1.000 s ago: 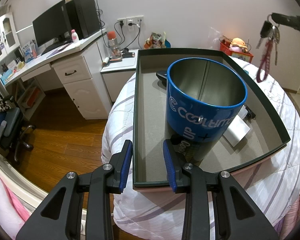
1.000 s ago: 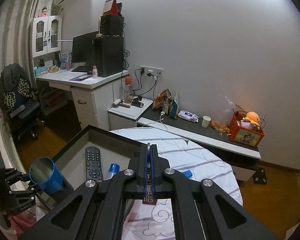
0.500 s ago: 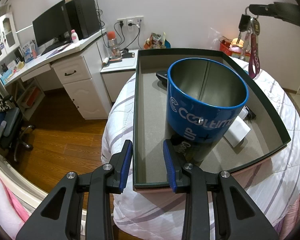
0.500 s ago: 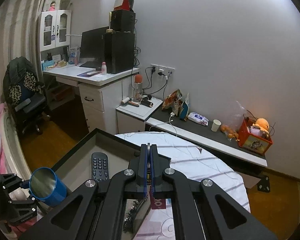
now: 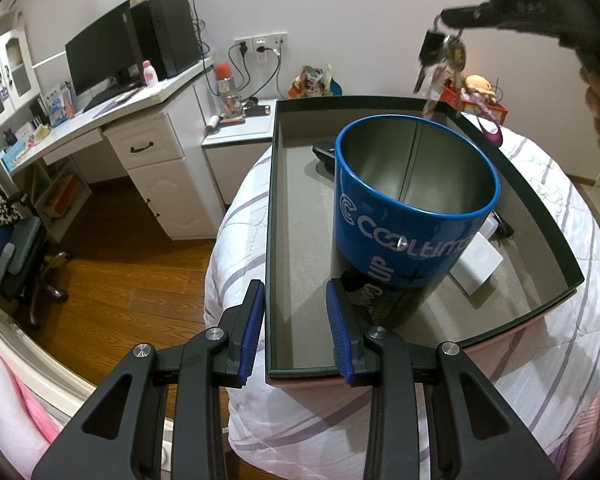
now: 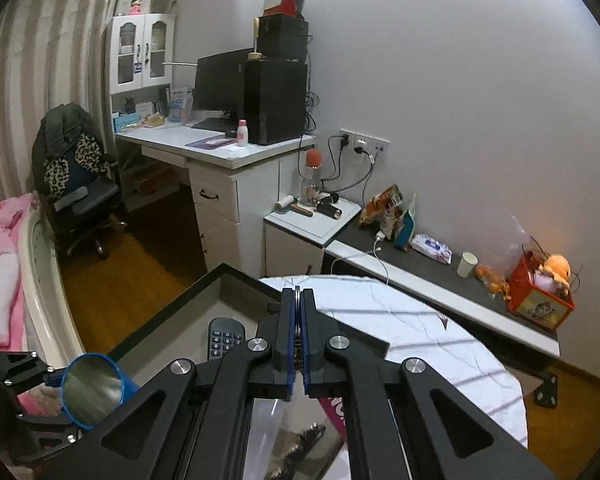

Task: Organize rigid objects
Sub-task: 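Carry the keys with pink tag over the tray with the right tool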

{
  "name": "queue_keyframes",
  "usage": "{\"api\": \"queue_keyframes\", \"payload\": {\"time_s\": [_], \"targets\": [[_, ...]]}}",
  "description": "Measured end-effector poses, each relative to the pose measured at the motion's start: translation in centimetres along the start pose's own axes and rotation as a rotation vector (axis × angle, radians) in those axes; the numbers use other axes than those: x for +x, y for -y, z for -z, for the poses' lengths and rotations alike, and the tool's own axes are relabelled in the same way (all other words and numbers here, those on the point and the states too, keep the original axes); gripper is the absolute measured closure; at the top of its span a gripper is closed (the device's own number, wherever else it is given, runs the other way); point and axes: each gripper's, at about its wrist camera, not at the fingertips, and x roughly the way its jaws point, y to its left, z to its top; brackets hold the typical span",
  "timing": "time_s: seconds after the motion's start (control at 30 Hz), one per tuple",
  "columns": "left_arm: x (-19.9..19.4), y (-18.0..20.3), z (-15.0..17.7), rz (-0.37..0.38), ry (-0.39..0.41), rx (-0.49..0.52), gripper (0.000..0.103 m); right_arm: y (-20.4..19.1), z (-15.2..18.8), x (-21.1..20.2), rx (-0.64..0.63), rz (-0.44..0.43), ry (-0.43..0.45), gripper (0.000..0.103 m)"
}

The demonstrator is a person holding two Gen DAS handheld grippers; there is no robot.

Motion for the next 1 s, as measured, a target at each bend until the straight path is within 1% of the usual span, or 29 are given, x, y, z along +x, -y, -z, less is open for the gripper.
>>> {"api": "queue_keyframes", "payload": {"time_s": [0.2, 0.27, 0.3, 0.37, 0.7, 0.83, 1.0], "targets": [[0.1, 0.0, 0.0, -0.001, 0.000, 0.000, 0.072, 1.1, 0.8, 2.2, 0.028, 0.008, -0.043, 0.101], [0.1, 0.0, 0.0, -0.004, 0.000, 0.001, 0.072, 1.0, 0.9, 2.3, 0.012, 0.019, -0.031, 0.101], [0.1, 0.0, 0.0, -0.005, 0.000, 0.002, 0.072, 0.9, 0.8, 2.3, 0.018, 0.005, -0.038, 0.101], [0.2, -0.1, -0.1, -0.007, -0.002, 0.002, 0.072, 0.3, 0.6, 2.0, -0.006, -0.003, -0.010, 0.101], [0.2, 0.2, -0.2, -0.013, -0.003, 0.005, 0.072, -2.7, 0.5, 3.5, -0.057, -0.069, -0.023, 0.101], [0.2, 0.2, -0.3, -0.014, -0.004, 0.006, 0.072, -2.2, 0.6, 3.8, -0.048, -0.054, -0.024, 0.101], [0.1, 0.3, -0.2, -0.015, -0.004, 0.007, 0.072, 1.0, 1.2, 3.8, 0.032, 0.025, -0.035, 0.101]]}}
